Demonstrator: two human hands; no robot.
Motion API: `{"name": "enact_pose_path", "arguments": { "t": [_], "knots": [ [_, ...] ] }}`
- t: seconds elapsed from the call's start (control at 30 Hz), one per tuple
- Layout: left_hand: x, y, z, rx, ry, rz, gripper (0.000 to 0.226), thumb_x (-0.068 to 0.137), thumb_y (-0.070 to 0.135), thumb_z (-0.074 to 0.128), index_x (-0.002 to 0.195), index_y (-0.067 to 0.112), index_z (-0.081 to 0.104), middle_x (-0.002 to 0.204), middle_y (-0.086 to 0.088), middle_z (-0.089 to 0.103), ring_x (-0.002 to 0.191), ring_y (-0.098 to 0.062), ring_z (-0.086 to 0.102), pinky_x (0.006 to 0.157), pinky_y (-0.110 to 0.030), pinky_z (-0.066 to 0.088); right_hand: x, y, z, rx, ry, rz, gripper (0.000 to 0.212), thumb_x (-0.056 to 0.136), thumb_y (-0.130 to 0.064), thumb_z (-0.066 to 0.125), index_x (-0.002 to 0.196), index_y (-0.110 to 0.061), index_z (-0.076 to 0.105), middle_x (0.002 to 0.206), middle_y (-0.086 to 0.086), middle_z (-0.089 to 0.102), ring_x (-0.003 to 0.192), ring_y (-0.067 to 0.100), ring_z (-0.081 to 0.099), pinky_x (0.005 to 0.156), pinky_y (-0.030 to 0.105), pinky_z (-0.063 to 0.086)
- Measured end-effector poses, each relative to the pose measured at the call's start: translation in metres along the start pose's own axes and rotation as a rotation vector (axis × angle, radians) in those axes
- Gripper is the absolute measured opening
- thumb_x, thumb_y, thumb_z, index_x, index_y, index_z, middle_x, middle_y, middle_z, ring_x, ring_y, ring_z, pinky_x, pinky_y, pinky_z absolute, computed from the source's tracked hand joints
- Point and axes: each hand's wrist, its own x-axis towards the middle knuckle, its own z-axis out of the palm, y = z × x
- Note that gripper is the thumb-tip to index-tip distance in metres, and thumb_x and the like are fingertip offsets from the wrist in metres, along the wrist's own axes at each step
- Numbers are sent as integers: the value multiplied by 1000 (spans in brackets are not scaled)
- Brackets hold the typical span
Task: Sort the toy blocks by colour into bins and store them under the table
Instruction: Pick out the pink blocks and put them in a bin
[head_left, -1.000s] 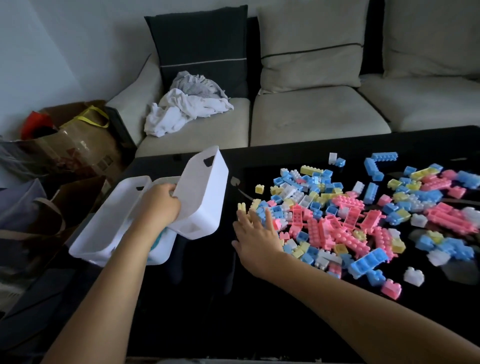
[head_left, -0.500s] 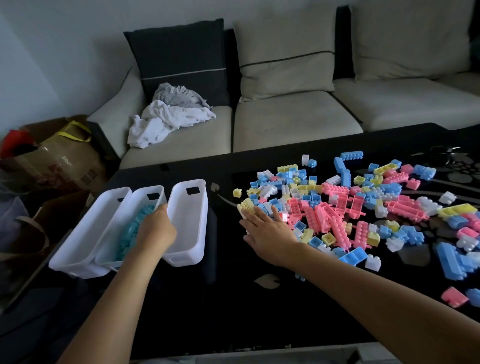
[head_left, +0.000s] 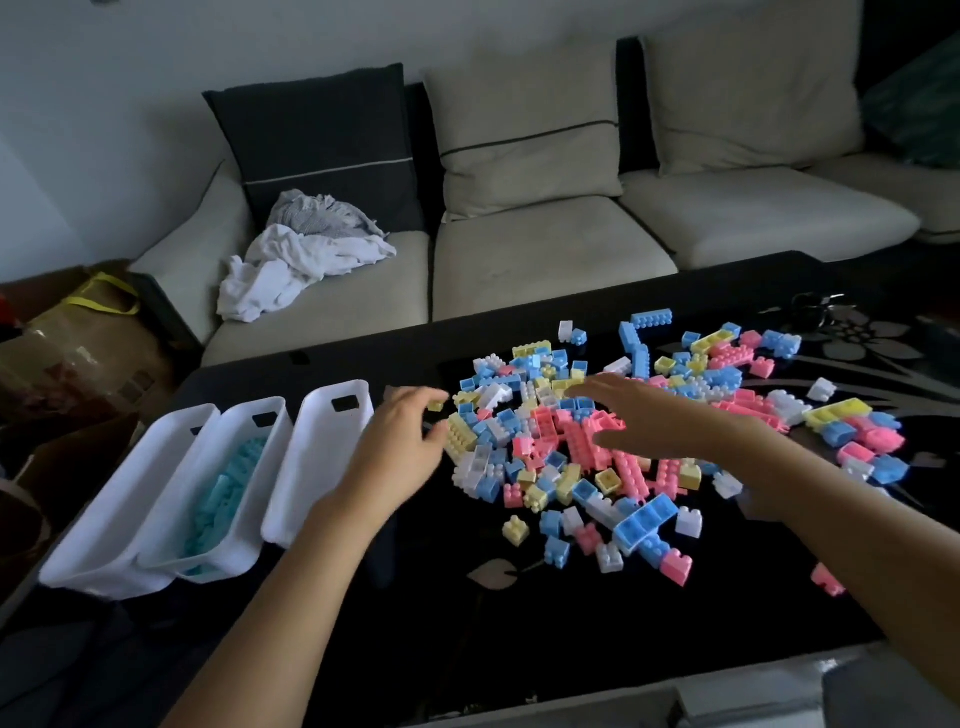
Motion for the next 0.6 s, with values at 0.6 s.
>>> {"name": "enact_pose_path", "arguments": {
  "t": [0.6],
  "knots": [
    [41, 34, 83, -87, -296, 127, 12, 88, 18, 66, 99, 17, 68, 95, 10, 64, 88, 1, 56, 74, -8, 43, -31, 11, 23, -241, -92, -265, 89, 83, 1, 44, 146, -45, 2, 155, -9, -21, 141, 9, -15, 111, 23, 19]
  ]
}}
